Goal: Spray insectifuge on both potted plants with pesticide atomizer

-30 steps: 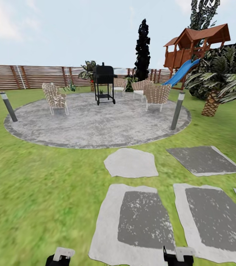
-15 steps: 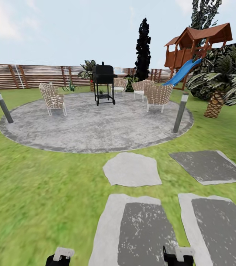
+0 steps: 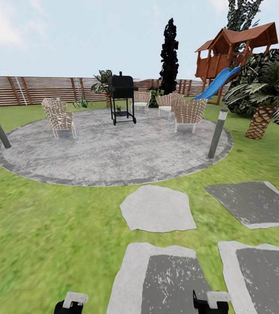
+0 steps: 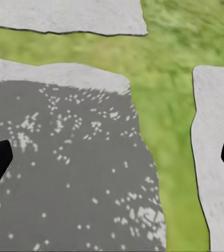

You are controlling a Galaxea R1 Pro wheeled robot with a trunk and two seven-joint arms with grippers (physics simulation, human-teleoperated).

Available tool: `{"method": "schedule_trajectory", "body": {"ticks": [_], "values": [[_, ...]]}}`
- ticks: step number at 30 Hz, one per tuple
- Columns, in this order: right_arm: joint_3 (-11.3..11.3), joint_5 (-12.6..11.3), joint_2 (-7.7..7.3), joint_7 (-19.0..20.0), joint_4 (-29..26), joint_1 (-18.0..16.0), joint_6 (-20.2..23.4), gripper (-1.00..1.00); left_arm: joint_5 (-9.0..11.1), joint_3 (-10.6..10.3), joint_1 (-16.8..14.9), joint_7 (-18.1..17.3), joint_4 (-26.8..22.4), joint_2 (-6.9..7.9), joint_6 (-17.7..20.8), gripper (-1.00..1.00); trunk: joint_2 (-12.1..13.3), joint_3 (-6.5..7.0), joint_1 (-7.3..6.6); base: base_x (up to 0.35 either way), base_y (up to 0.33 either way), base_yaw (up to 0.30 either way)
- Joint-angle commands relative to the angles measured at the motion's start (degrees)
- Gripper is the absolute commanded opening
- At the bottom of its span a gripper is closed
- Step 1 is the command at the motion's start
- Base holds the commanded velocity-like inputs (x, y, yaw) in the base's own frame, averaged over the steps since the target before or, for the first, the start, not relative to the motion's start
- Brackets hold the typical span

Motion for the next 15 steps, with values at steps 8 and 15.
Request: {"method": "schedule_trajectory", "body": {"ticks": [8,15], "values": [[0.5,0.1,0.0,-0.5,0.0,0.0,0.0,1.0,0.4,-0.4,0.0,-0.2,0.0,0.03,-0.2,-1.0,0.0,-0.05,0.03,0.34,0.0,0.0],[0.5,0.1,0.0,-0.5,0.0,0.0,0.0,1.0,0.4,-0.4,0.0,-0.2,0.0,0.03,-0.2,-1.0,0.0,-0.05,0.03,0.34,0.0,0.0]]}}
